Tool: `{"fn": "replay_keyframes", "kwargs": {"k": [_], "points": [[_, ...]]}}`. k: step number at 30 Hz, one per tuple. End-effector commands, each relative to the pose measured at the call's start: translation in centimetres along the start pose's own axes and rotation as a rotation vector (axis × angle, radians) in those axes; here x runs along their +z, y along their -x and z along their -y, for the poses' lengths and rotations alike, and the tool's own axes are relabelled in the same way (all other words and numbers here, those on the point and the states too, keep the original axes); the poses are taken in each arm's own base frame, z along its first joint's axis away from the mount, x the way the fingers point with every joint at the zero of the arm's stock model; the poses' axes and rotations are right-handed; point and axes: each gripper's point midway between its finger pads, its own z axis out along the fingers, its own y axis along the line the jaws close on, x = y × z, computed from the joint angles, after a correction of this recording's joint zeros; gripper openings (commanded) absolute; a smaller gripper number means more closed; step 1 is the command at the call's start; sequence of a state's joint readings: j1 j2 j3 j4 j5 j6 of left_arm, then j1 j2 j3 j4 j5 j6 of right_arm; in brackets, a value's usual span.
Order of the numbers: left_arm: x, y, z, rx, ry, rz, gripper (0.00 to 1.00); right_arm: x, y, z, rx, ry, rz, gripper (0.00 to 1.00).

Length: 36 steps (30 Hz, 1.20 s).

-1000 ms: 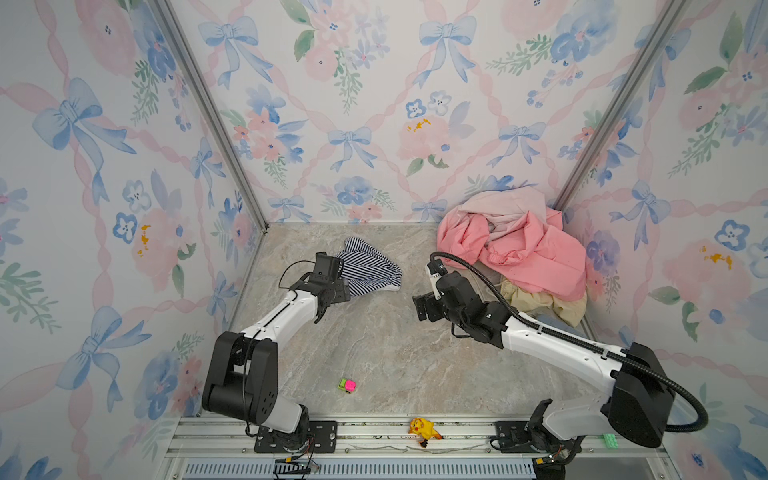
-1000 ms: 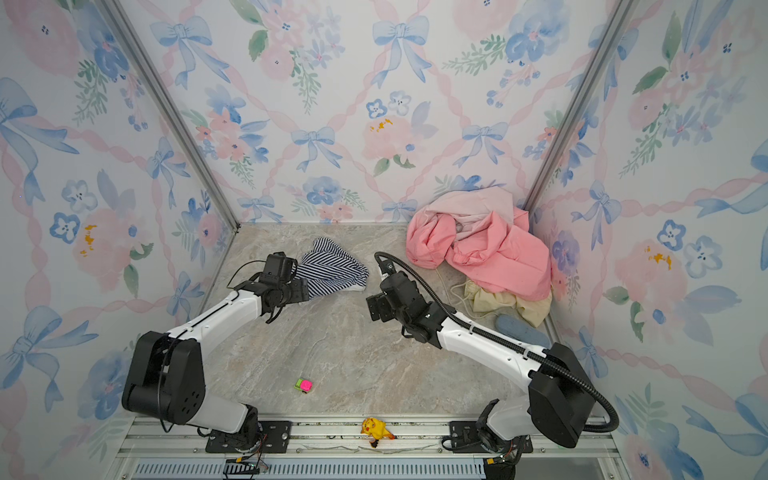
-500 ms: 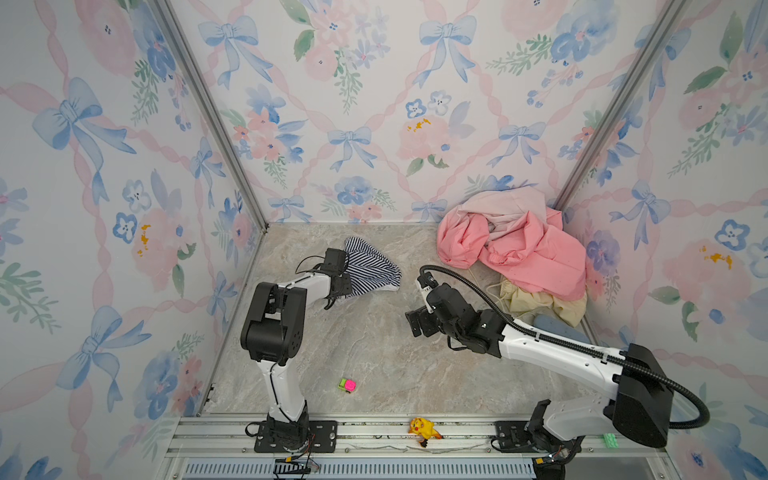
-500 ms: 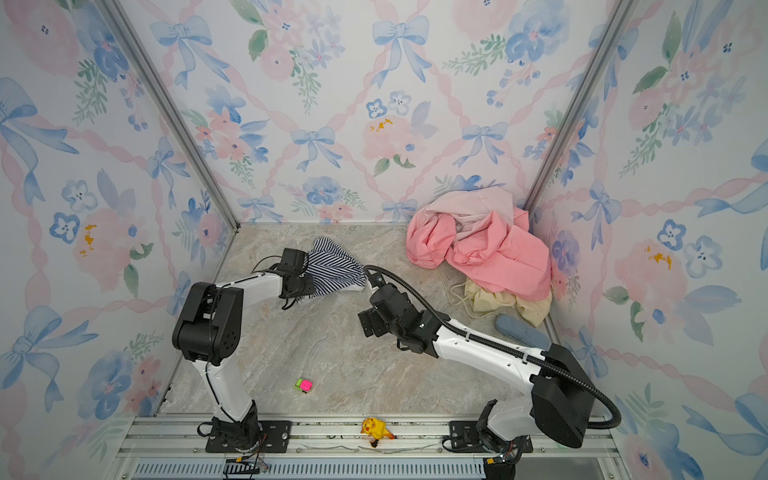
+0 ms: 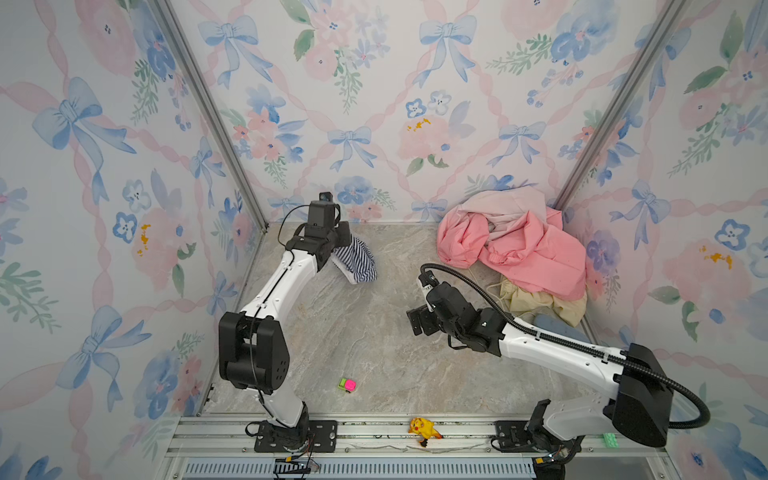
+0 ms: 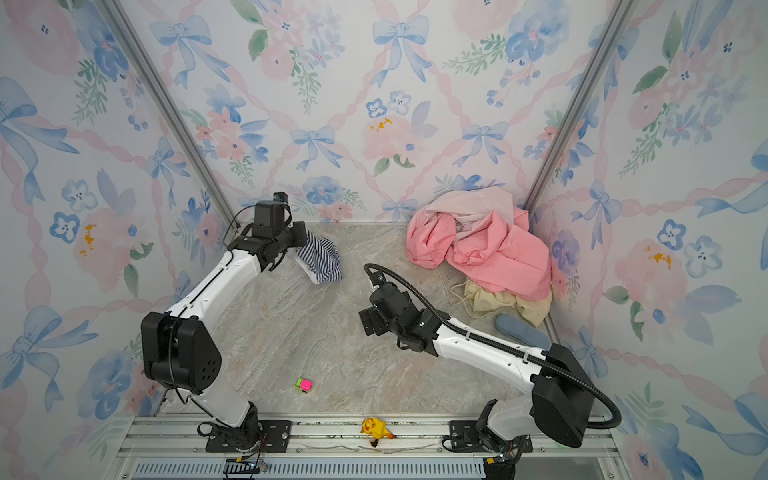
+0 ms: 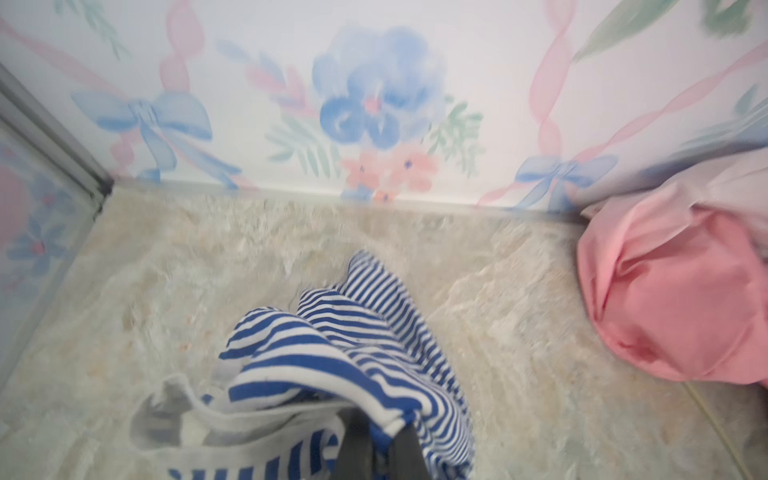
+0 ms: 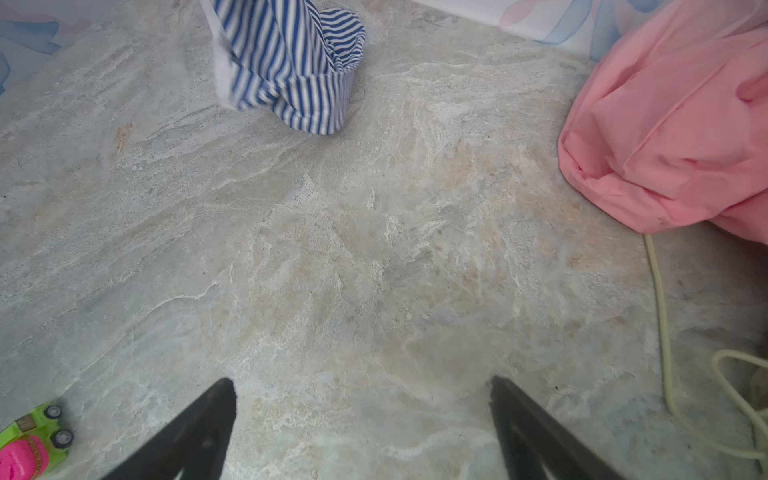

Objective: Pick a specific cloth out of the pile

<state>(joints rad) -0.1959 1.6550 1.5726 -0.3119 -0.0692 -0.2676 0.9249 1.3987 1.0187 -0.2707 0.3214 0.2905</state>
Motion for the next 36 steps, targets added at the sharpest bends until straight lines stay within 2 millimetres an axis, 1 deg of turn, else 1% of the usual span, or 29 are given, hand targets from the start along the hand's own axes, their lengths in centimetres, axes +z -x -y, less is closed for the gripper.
{"fn": "replay_keyframes", "kwargs": {"k": [1, 4, 8, 10, 13, 15, 16, 18, 22, 26, 29, 33, 34, 36], "points": [[-2.9, 4.9, 2.7, 0.025, -0.117, 0.087, 0.00, -1.3, 2.9, 0.4, 0.009, 0.002, 0.066, 0.97], [-4.6, 8.8, 5.5, 0.001, -0.224, 0.166, 0.00, -1.8, 3.2, 0.8, 0.014, -0.002, 0.075, 0.97], [-6.5, 11.8, 9.4, 0.016, -0.352, 0.229, 0.00, -2.3, 2.5, 1.5, 0.036, -0.006, 0.077, 0.97], [-7.8, 13.2, 11.2, 0.039, -0.375, 0.272, 0.00, -2.4, 1.8, 1.9, 0.048, -0.011, 0.071, 0.97], [-9.2, 14.9, 11.9, 0.026, -0.382, 0.320, 0.00, -2.5, 0.9, 2.4, 0.058, -0.019, 0.060, 0.97], [-9.4, 15.3, 11.3, 0.006, -0.366, 0.330, 0.00, -2.5, 0.6, 2.5, 0.058, -0.021, 0.053, 0.97], [-9.1, 15.2, 10.8, 0.006, -0.341, 0.331, 0.00, -2.5, 0.5, 2.5, 0.058, -0.022, 0.052, 0.97], [-8.1, 14.5, 9.1, 0.017, -0.274, 0.318, 0.00, -2.6, 0.5, 2.5, 0.058, -0.020, 0.052, 0.97], [-5.4, 11.9, 4.6, 0.031, -0.141, 0.253, 0.00, -2.7, 0.6, 2.4, 0.063, -0.012, 0.053, 0.97], [-4.7, 9.9, 1.3, 0.035, -0.042, 0.212, 0.00, -2.6, 0.4, 2.5, 0.060, -0.018, 0.046, 0.97], [-3.1, 7.2, -1.0, 0.064, 0.037, 0.150, 0.00, -2.4, 0.1, 2.5, 0.058, -0.022, 0.035, 0.97], [0.0, 2.5, -4.7, 0.117, 0.169, 0.032, 0.00, -2.1, -0.1, 2.3, 0.061, -0.016, 0.025, 0.97], [0.7, 1.5, -5.3, 0.118, 0.181, 0.006, 0.00, -2.1, -0.1, 2.2, 0.061, -0.015, 0.025, 0.97], [1.2, 0.3, -5.9, 0.114, 0.188, -0.023, 0.00, -2.1, -0.3, 2.1, 0.058, -0.014, 0.021, 0.97]]}}
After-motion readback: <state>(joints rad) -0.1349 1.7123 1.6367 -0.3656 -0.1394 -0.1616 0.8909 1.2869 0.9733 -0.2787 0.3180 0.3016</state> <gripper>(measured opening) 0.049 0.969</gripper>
